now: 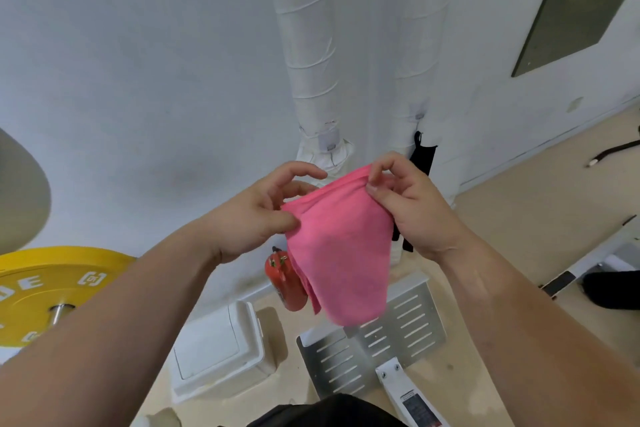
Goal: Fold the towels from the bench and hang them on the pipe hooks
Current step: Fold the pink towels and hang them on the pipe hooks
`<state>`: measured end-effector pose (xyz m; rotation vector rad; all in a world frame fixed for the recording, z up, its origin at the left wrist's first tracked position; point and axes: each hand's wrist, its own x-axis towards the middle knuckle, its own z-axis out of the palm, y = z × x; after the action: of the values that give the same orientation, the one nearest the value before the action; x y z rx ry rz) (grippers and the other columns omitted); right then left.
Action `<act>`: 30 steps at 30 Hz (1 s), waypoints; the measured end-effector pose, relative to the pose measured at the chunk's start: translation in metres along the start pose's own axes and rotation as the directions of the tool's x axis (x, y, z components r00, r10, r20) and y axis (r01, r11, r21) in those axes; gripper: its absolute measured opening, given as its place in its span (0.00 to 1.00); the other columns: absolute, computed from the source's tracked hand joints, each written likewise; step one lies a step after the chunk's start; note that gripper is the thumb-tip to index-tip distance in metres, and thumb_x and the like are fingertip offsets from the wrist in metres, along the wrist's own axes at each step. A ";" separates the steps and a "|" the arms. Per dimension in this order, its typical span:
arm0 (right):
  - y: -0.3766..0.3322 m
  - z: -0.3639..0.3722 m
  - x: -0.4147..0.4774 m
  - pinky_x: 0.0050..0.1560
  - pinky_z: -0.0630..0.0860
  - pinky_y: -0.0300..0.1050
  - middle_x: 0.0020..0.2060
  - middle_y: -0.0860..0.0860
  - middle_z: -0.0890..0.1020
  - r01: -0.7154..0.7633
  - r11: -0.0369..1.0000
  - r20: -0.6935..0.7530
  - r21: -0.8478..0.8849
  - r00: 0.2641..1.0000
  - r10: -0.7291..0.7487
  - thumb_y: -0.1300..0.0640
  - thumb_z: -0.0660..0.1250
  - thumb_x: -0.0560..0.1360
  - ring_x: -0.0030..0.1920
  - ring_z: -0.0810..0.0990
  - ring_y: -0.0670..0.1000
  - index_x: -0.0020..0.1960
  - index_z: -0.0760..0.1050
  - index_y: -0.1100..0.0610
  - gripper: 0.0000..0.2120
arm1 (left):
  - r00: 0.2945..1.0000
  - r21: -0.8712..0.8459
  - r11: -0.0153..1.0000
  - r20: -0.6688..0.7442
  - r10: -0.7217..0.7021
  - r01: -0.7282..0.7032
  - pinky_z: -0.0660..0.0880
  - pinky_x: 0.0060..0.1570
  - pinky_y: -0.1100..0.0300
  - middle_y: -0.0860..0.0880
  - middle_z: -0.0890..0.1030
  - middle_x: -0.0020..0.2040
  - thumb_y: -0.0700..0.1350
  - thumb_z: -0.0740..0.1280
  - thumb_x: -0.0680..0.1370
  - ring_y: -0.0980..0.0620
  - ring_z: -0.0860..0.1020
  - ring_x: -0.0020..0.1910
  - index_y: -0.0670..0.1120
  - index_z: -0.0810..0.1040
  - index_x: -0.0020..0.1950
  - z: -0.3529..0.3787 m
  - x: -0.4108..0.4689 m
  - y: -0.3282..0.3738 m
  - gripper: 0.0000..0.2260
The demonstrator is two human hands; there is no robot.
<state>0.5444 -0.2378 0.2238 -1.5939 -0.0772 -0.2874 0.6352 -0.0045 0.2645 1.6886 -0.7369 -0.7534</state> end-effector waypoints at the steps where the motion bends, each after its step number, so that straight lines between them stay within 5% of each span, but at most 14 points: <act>1: -0.001 0.001 0.000 0.32 0.66 0.29 0.30 0.41 0.74 0.014 0.998 0.008 -0.053 1.000 -0.014 0.73 0.60 0.79 0.29 0.69 0.40 0.42 0.72 0.56 0.15 | 0.997 0.020 1.000 0.071 -0.010 0.009 0.71 0.43 0.51 0.43 0.79 0.62 0.28 0.62 0.68 0.45 0.75 0.47 0.57 0.78 0.61 -0.002 0.003 0.007 0.30; 3: -0.003 0.002 -0.001 0.30 0.65 0.27 0.27 0.41 0.74 0.011 0.993 0.031 -0.114 0.999 -0.007 0.78 0.55 0.73 0.28 0.70 0.39 0.35 0.73 0.58 0.19 | 0.981 0.068 0.997 0.187 -0.041 0.029 0.70 0.46 0.46 0.42 0.78 0.64 0.28 0.64 0.70 0.41 0.74 0.49 0.49 0.78 0.63 -0.003 0.011 0.018 0.26; 6: -0.005 0.004 -0.004 0.29 0.64 0.27 0.26 0.42 0.76 -0.001 0.991 0.036 -0.130 0.999 0.006 0.79 0.54 0.70 0.27 0.71 0.39 0.32 0.75 0.58 0.21 | 0.949 0.195 0.977 0.282 -0.138 0.084 0.75 0.47 0.52 0.46 0.81 0.54 0.31 0.67 0.71 0.46 0.78 0.49 0.45 0.81 0.59 0.001 0.021 0.031 0.18; 11: 0.000 -0.002 -0.006 0.35 0.68 0.27 0.29 0.42 0.80 -0.035 0.996 0.042 -0.077 0.998 0.038 0.77 0.57 0.74 0.32 0.75 0.38 0.34 0.79 0.57 0.21 | 0.953 0.399 0.914 0.244 -0.180 0.070 0.71 0.40 0.58 0.49 0.81 0.41 0.31 0.68 0.73 0.51 0.74 0.39 0.48 0.87 0.50 0.011 0.035 0.041 0.15; 19: 0.029 -0.006 -0.026 0.43 0.76 0.32 0.37 0.45 0.86 -0.173 0.983 0.192 0.064 0.969 0.158 0.71 0.72 0.69 0.40 0.81 0.39 0.44 0.86 0.53 0.14 | 0.998 0.139 0.988 0.008 -0.065 0.064 0.69 0.49 0.48 0.40 0.85 0.51 0.33 0.64 0.67 0.45 0.76 0.46 0.49 0.88 0.51 0.013 0.041 0.034 0.21; 21: 0.039 -0.004 -0.027 0.43 0.75 0.31 0.40 0.44 0.86 -0.222 0.975 0.241 0.004 0.946 0.215 0.72 0.74 0.71 0.40 0.81 0.38 0.47 0.86 0.53 0.15 | 0.998 0.068 0.996 -0.022 -0.053 0.055 0.71 0.54 0.48 0.40 0.84 0.57 0.32 0.63 0.67 0.45 0.77 0.51 0.50 0.88 0.53 0.011 0.042 0.031 0.22; 25: 0.070 0.000 -0.028 0.60 0.76 0.38 0.56 0.39 0.82 -0.264 0.938 0.219 -0.225 0.924 0.313 0.60 0.80 0.69 0.59 0.79 0.42 0.51 0.84 0.40 0.18 | 0.992 -0.042 0.999 -0.129 -0.010 0.005 0.77 0.60 0.58 0.50 0.85 0.60 0.24 0.59 0.72 0.51 0.80 0.60 0.51 0.86 0.55 -0.003 0.039 0.021 0.28; 30: 0.097 0.000 -0.037 0.49 0.71 0.26 0.60 0.39 0.78 -0.272 0.906 0.094 -0.323 0.944 0.317 0.63 0.78 0.68 0.56 0.77 0.37 0.54 0.78 0.41 0.22 | 0.973 -0.098 0.995 -0.231 -0.021 -0.001 0.77 0.58 0.61 0.50 0.84 0.61 0.22 0.56 0.75 0.53 0.81 0.57 0.50 0.83 0.61 -0.023 0.028 0.007 0.29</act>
<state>0.5309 -0.2377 0.1211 -1.9068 0.1039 0.0591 0.6698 -0.0151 0.2729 1.6584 -0.5207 -0.5769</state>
